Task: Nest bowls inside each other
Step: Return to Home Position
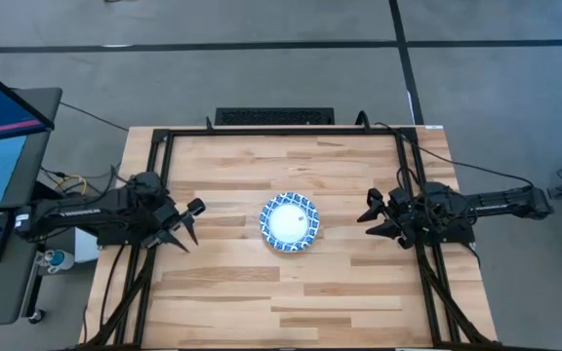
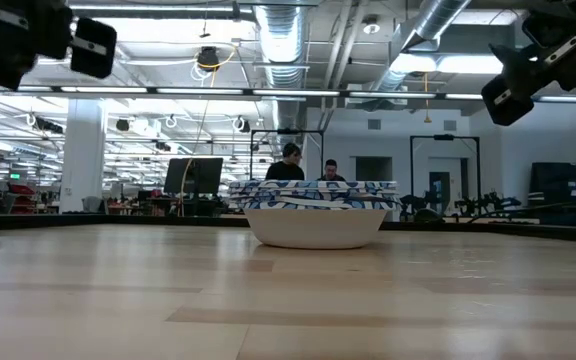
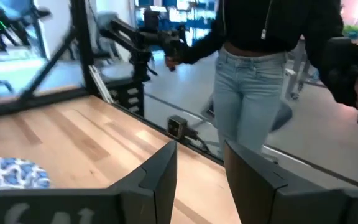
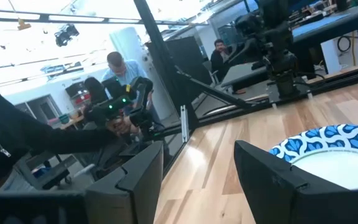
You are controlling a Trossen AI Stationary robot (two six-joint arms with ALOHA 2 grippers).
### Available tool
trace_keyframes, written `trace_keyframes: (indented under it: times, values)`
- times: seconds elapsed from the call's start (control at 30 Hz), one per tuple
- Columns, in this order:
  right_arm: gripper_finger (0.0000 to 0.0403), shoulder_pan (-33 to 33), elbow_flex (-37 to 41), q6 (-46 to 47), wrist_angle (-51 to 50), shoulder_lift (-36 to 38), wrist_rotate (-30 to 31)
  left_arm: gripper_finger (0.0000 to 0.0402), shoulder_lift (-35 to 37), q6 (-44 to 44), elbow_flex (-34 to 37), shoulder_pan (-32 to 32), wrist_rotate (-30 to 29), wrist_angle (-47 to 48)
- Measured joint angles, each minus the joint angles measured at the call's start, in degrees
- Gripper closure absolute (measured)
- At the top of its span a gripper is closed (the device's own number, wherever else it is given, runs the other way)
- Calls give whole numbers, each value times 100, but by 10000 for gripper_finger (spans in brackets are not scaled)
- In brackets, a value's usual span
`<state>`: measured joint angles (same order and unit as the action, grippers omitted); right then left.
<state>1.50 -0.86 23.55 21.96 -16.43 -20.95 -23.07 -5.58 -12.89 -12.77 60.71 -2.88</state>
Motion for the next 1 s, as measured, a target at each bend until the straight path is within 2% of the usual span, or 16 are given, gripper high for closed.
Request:
trace_keyframes:
  times: [0.07,0.13,0.2,0.27,0.4,0.5,0.67,0.83,1.0]
  values:
    - [182,0,0,1,0,0,0,278,23,245,417,-39,-211,-909]
    - [182,0,0,1,0,0,-1,278,29,827,849,-70,-762,-1834]
    - [182,0,0,1,0,0,0,278,25,1492,1224,-91,-1306,-2376]
    - [182,1,0,1,-3,0,-2,278,33,1782,1184,-99,-1519,-2047]
    - [182,-2,0,1,-9,0,-2,278,46,1846,1148,-95,-1168,-2126]
    - [182,-2,0,-66,-72,-2,20,278,60,1807,1148,-95,-1271,-2055]
    - [182,-22,0,-845,-250,0,141,278,59,1401,1148,-95,-1690,-1683]
    - [182,-178,0,-1005,-865,-2,563,278,59,867,1148,-95,-1808,-1581]
    - [182,-264,-2,-1184,-592,1,190,278,59,935,1148,-95,-1792,-1481]
